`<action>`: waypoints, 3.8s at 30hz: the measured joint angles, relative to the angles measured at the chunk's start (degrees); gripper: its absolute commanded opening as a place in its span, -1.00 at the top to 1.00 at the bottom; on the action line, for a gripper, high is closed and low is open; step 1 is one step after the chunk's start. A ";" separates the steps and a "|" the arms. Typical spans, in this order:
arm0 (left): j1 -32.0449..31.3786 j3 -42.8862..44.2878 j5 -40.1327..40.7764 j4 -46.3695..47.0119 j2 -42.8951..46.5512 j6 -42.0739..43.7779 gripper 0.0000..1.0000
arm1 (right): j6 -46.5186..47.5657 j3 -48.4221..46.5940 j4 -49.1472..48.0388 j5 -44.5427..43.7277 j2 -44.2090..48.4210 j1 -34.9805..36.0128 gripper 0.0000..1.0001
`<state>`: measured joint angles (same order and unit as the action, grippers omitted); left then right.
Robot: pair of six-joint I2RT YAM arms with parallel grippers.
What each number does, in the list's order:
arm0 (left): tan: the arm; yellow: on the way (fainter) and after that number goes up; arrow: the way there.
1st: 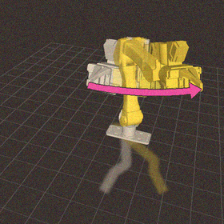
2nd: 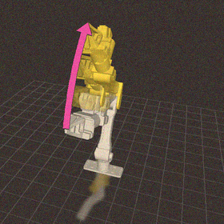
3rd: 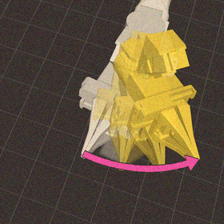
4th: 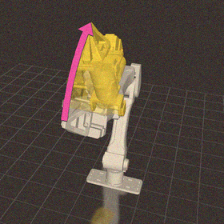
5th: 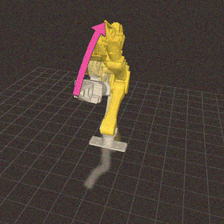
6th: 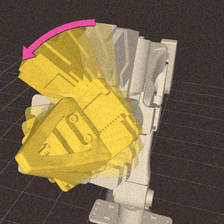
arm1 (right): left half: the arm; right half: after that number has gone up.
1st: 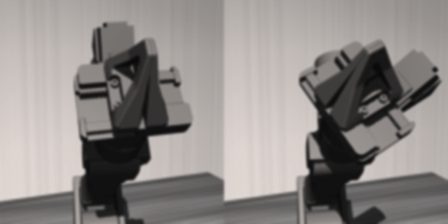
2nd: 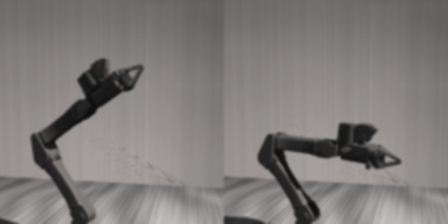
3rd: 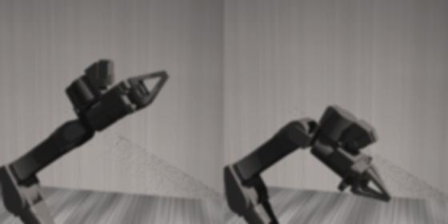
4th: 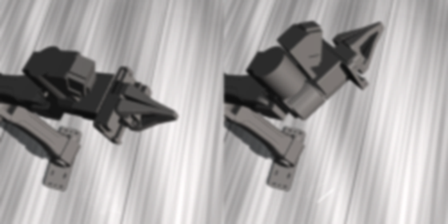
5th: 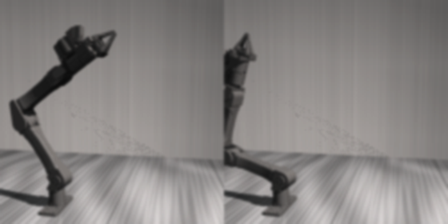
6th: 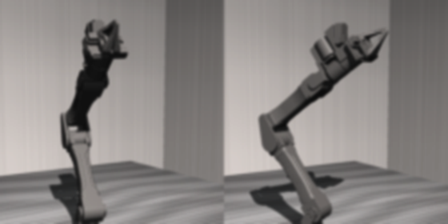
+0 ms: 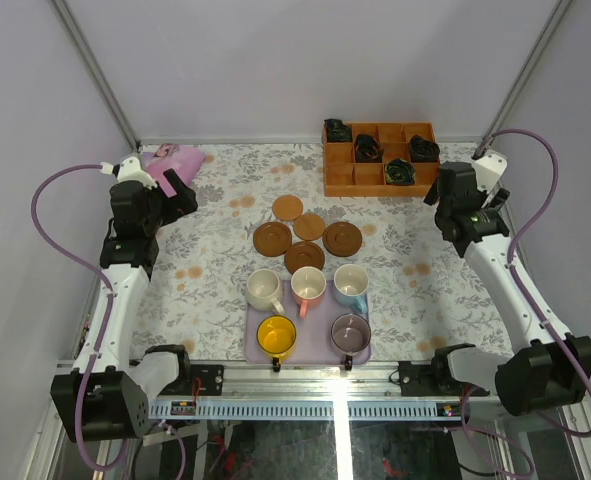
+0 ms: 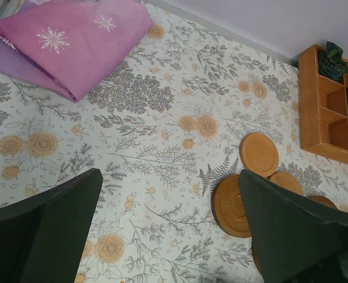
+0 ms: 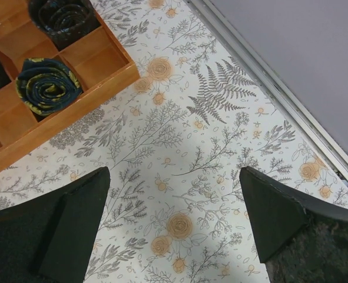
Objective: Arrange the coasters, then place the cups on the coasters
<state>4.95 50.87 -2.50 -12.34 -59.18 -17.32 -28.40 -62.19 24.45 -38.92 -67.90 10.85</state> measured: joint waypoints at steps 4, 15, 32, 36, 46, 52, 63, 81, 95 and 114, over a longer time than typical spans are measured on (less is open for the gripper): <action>0.00 0.00 -1.51 0.00 -0.02 0.04 -0.99 | -0.74 -0.90 1.11 -0.79 -1.97 0.00 -0.99; 0.00 -0.63 -4.26 0.37 -0.09 0.04 -0.99 | -2.43 -1.53 2.29 -1.07 -2.51 0.00 -0.99; -0.52 -2.34 -15.96 8.74 -8.22 -0.87 -0.99 | 5.33 0.42 -4.90 12.55 -0.35 0.00 -0.99; -5.20 -2.38 -14.43 9.66 -9.86 1.07 -0.99 | 6.03 0.31 -5.88 16.46 -1.81 0.00 -0.99; -12.94 -0.13 -13.29 14.08 -17.64 2.38 -0.99 | 6.16 -0.74 -6.64 23.76 -8.17 0.00 -0.72; -13.84 5.33 -14.60 16.37 -25.33 1.51 -0.99 | 5.75 -4.13 -8.70 30.05 -12.74 0.00 0.01; -17.22 20.20 -18.12 16.87 -42.23 1.92 0.06 | 5.20 -13.60 -11.02 40.09 -25.59 1.55 0.74; -18.40 32.13 -25.24 11.37 -57.37 2.89 0.99 | 6.84 -27.91 -8.07 49.79 -45.29 12.13 1.00; -22.99 33.86 -25.64 6.95 -61.44 3.23 0.84 | 6.80 -28.37 -5.66 53.66 -49.92 12.96 0.98; -23.15 36.74 -24.70 6.43 -66.47 3.26 0.79 | 6.80 -28.83 -4.63 55.21 -51.08 13.94 0.95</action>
<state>-18.20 87.61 -27.20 -5.91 -125.64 -14.06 -21.61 -91.02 19.81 16.29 -118.98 24.80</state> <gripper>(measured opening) 0.100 0.022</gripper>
